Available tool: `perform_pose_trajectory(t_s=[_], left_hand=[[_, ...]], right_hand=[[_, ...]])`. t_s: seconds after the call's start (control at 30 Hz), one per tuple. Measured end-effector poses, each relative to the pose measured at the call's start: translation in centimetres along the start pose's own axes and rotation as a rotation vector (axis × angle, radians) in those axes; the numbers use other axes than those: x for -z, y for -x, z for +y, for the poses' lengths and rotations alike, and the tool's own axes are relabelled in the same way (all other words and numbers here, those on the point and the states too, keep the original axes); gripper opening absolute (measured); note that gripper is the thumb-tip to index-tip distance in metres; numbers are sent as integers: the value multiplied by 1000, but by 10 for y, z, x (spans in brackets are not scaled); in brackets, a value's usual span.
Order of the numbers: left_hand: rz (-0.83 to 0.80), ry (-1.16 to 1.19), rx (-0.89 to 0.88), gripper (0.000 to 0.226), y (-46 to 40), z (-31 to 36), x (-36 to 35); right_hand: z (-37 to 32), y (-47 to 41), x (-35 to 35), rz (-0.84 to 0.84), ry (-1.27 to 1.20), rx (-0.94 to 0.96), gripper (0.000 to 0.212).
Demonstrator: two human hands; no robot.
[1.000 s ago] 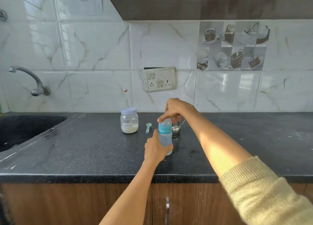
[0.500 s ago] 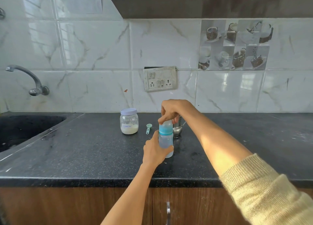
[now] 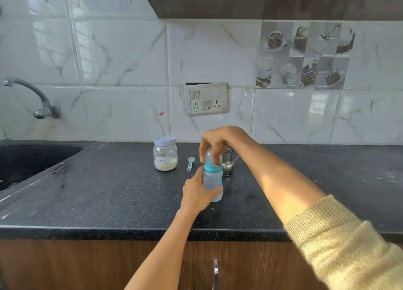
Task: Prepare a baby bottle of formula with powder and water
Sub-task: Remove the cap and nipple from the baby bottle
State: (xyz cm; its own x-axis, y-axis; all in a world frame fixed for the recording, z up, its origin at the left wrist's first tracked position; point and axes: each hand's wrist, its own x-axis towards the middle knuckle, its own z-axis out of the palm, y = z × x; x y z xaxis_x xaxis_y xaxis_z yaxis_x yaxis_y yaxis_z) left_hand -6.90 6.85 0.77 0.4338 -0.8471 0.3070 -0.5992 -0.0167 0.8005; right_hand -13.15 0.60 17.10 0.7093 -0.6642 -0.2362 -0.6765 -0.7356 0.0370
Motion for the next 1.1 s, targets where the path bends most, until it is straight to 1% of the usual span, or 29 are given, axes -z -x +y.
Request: perform_pose_trajectory(t_s=[0.07, 0.1, 0.13, 0.17, 0.23, 0.27, 0.3, 0.33, 0.43, 0.47, 0.57, 0.63, 0.67, 0.7, 0.73, 0.83, 0.93, 1.1], left_hand=[[-1, 3, 2, 72, 0, 0, 0], [4, 0, 0, 73, 0, 0, 0], [3, 0, 4, 73, -1, 0, 0], [4, -2, 2, 74, -1, 0, 0], [4, -6, -5, 74, -1, 0, 0], [5, -8, -4, 74, 0, 1, 0], [9, -11, -8, 73, -1, 0, -1], [8, -12, -6, 73, -1, 1, 0], [4, -20, -3, 75, -1, 1, 0], [1, -19, 2, 76, 0, 1, 0], [1, -12, 13, 80, 0, 1, 1], [3, -7, 11, 81, 0, 1, 1], [1, -7, 11, 80, 0, 2, 1], [3, -7, 8, 78, 0, 2, 1], [6, -6, 8, 77, 0, 1, 1], [12, -4, 2, 75, 0, 1, 1], [16, 2, -7, 77, 0, 1, 1], [6, 20, -16, 77, 1, 1, 3]], right_hand=[[1, 5, -3, -43, -30, 57, 41], [3, 9, -3, -56, -97, 91, 40], [6, 13, -3, -41, -173, 117, 39], [8, 15, -3, 9, -232, 116, 42], [14, 15, -3, 143, -263, 16, 58], [14, 14, -4, 173, -246, -56, 65], [14, 12, -6, 173, -217, -108, 66], [14, 11, -7, 157, -194, -129, 61], [10, 12, -7, 92, -191, -50, 26], [8, 15, -6, 67, -185, -16, 23], [2, 22, -2, 20, -163, 17, 30], [0, 21, -4, 54, -121, -8, 44], [0, 20, -5, 64, -86, -46, 53], [1, 18, -7, 61, -60, -84, 57], [2, 15, -9, 53, -64, -98, 55], [7, 10, -10, 52, -161, -22, 34], [11, 16, -6, 50, -195, 33, 38], [19, 21, 5, 117, -144, 59, 40]])
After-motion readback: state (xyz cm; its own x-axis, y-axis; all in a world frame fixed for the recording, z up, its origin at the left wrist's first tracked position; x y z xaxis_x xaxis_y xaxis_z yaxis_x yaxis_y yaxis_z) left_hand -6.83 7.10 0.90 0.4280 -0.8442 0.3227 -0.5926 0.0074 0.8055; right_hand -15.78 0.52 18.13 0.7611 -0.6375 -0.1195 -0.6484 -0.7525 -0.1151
